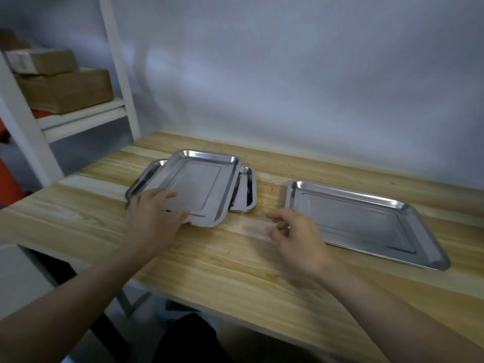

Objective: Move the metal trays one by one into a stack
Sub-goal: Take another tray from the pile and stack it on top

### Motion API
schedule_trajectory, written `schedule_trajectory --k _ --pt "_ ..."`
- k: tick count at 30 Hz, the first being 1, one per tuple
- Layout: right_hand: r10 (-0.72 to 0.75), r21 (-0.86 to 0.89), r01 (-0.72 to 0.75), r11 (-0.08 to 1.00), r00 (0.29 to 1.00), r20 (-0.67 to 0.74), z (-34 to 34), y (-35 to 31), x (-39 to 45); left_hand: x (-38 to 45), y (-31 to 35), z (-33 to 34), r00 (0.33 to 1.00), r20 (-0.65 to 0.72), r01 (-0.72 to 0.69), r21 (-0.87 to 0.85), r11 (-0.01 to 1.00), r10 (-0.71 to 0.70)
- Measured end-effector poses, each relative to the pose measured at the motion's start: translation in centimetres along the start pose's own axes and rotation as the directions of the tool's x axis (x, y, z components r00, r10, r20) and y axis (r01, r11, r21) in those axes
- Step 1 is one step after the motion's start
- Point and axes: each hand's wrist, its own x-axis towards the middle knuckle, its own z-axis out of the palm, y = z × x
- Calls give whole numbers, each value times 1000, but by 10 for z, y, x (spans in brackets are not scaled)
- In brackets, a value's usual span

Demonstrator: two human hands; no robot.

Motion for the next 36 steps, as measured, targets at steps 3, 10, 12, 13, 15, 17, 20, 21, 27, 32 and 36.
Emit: schedule_trajectory --k 3,10,12,13,15,17,20,21,27,32,36 --pt "90 126 -96 987 994 54 13 -13 6 6 -15 -7 983 -11 181 -98 979 -182" --pt "156 250 -186 950 978 135 39 -34 18 9 -34 -15 873 92 470 -416 778 -478" --pt "163 263 -199 944 975 150 43 -40 18 10 -35 -15 849 121 500 -502 706 -515" --pt "167 261 -205 943 973 161 44 -42 19 10 -34 -16 840 134 509 -533 676 -526" --pt "177 267 -220 938 969 175 47 -46 20 15 -36 -18 826 154 521 -574 632 -542" --pt "191 280 -238 930 964 185 48 -51 22 19 -37 -21 816 166 529 -603 597 -554" --pt "217 333 -271 903 957 192 52 -58 27 23 -41 -23 805 173 546 -593 592 -568" --pt "240 386 -302 872 950 202 53 -61 28 24 -42 -22 808 180 547 -584 600 -561" --pt "345 672 -505 542 863 370 58 -68 34 28 -46 -18 814 201 548 -578 605 -545" --pt "408 733 -525 434 839 359 70 -66 44 29 -47 -19 812 190 548 -570 612 -551" --pt "424 763 -536 362 824 377 72 -69 44 28 -45 -19 815 177 542 -569 618 -552"
